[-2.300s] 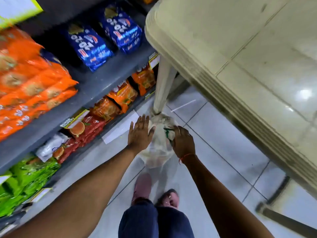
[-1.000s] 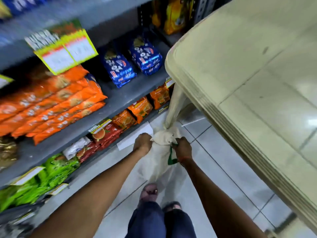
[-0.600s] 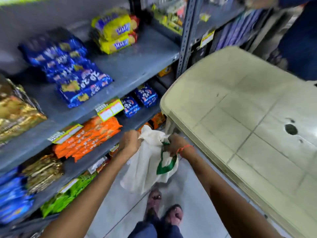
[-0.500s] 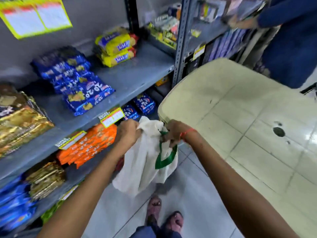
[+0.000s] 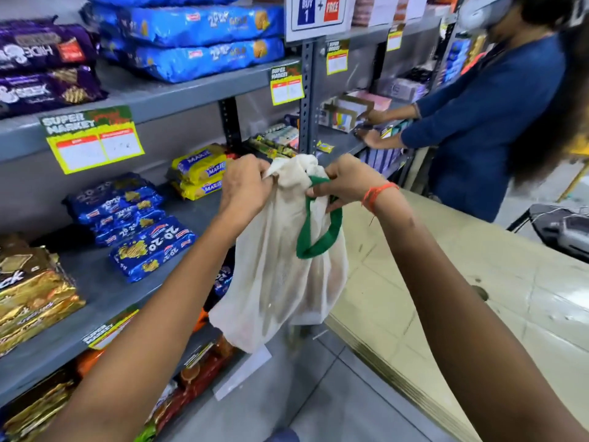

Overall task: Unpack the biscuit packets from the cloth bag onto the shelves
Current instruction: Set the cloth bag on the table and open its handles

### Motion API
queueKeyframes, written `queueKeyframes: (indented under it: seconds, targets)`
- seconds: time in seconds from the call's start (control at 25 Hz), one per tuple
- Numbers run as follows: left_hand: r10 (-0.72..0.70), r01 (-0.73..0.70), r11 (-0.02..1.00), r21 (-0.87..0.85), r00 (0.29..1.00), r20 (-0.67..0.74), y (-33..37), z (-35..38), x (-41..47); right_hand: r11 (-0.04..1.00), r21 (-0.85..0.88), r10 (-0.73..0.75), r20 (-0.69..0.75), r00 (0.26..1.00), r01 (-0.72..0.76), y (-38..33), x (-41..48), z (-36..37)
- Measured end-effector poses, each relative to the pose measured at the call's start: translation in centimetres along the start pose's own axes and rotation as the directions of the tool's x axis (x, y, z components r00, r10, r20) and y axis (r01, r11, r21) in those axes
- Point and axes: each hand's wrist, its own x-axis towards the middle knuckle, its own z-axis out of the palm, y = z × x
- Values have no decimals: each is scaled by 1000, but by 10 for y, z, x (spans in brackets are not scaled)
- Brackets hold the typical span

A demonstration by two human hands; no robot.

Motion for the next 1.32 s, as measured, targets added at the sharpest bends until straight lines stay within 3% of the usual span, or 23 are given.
queueKeyframes:
  seconds: [0.12,0.32,0.52,0.64,0.76,0.92,1.04,1.12,1.2,1.24,1.32]
  targets:
    - [20,-24,998,-63,998,-52,24,24,41,999,-53,-4,-174,985,-5,15,19,-23]
    - [130,-131,982,-133,991,-17,45,81,113,994,-67,55,-344,937,-83,63,70,-57]
    - [147,-122,972,-199,982,117,37,154,150,955,-171,177,-328,928,-243,122,114,-71]
    - [181,-131,958,-257,967,182,29,199,154,952,-112,235,-336,912,-286,160,131,-68]
    - [187,-133,970,-202,943,276,12,241,147,916,-155,311,-307,899,-370,193,140,-55]
    - [100,-74,995,-73,864,493,-9,289,131,874,-151,431,-198,880,-462,235,146,-21]
    - [55,-130,990,52,707,705,-17,299,124,852,-255,472,-7,882,-458,255,141,-13]
    - [4,-186,971,150,640,769,-13,297,126,874,-184,432,-131,892,-450,261,140,-23]
    - [58,-200,971,129,724,687,1,296,129,897,-182,350,-263,899,-402,265,141,-29]
    - [117,-216,973,83,770,627,12,297,128,891,-258,322,-216,922,-372,265,142,-27]
    - [167,-222,975,21,786,596,32,301,125,875,-369,309,-74,948,-314,266,141,-14]
